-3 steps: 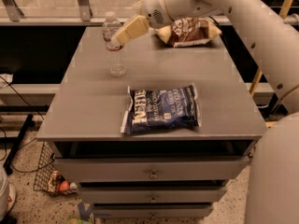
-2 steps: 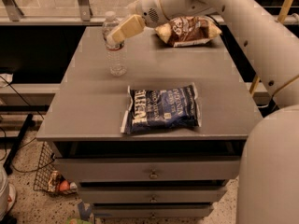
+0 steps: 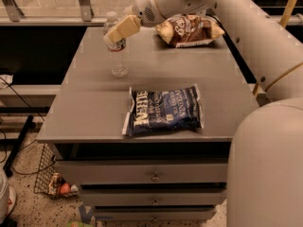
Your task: Move water bottle near blue chip bag
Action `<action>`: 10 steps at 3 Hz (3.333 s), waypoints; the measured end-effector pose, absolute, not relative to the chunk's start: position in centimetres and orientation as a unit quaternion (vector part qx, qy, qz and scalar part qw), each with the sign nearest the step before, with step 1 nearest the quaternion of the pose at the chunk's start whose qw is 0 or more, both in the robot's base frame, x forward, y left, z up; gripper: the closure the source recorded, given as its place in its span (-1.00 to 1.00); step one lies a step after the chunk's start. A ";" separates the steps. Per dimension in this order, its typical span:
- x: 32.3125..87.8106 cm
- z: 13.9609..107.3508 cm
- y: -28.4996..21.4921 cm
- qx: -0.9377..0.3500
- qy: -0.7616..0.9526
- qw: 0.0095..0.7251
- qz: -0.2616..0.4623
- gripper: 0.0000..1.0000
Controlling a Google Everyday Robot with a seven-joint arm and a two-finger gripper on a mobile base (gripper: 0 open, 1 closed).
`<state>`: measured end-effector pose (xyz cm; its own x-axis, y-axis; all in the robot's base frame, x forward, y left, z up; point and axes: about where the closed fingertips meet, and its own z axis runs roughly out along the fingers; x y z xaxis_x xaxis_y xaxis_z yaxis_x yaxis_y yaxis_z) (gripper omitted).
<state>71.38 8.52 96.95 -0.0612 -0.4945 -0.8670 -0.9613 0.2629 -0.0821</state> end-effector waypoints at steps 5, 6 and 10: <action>71.3 99.9 2.6 -0.508 0.713 0.438 0.203 1.00; 70.8 99.5 -1.8 -0.476 0.748 0.427 0.179 1.00; 64.0 97.4 -8.1 -0.391 0.818 0.397 0.145 1.00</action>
Offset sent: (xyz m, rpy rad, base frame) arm 0.0033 -0.0044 -0.0087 -0.0480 0.0396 -0.0324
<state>63.96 -8.05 97.39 -0.3794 -0.5238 -0.7627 -0.7544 0.6524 -0.0728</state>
